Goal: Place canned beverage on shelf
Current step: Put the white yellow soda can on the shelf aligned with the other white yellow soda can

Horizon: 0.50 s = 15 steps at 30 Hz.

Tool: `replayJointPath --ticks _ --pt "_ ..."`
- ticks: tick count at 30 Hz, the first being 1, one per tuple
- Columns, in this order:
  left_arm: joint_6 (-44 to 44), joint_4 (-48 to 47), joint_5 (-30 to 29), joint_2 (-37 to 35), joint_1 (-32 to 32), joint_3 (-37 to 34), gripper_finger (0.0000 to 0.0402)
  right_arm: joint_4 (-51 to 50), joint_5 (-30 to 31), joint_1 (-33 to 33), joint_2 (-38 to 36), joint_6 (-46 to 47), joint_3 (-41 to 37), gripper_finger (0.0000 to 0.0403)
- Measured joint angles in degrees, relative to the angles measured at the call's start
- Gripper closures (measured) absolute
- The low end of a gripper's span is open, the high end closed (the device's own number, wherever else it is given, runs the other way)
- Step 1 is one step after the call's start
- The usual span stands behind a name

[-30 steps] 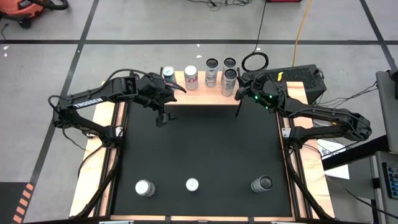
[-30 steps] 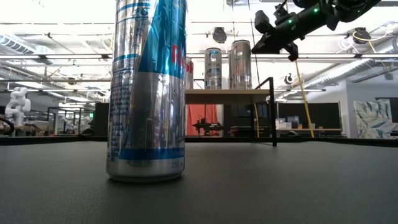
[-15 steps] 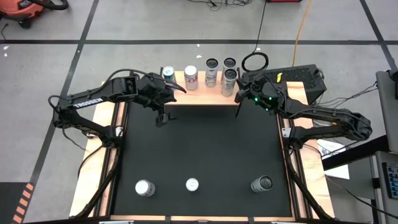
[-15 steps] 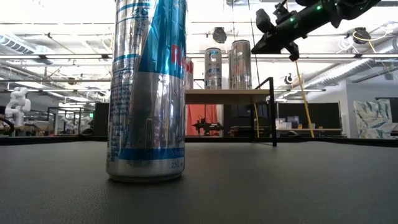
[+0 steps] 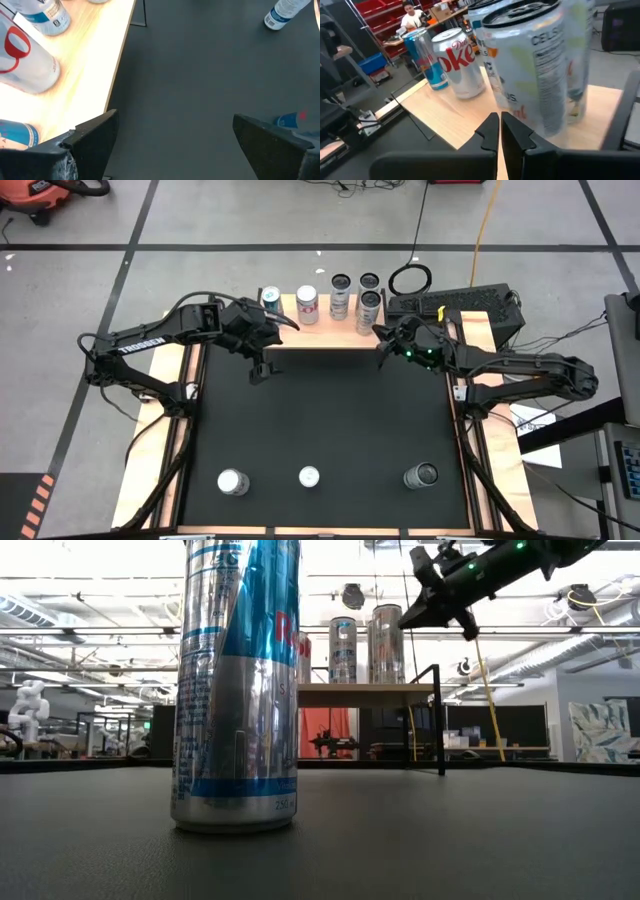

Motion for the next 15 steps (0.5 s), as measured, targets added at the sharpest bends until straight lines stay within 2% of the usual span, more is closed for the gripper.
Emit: replayJointPath --ticks 6,15 --pt "0.00 -0.04 -0.02 0.00 -0.02 0.00 0.0008 7.04 0.08 0.43 4.04 -0.92 0.02 0.0403" --pt "0.00 -0.12 -0.22 0.00 -0.01 0.00 0.0008 12.07 0.78 0.26 5.30 -2.33 0.02 0.0403"
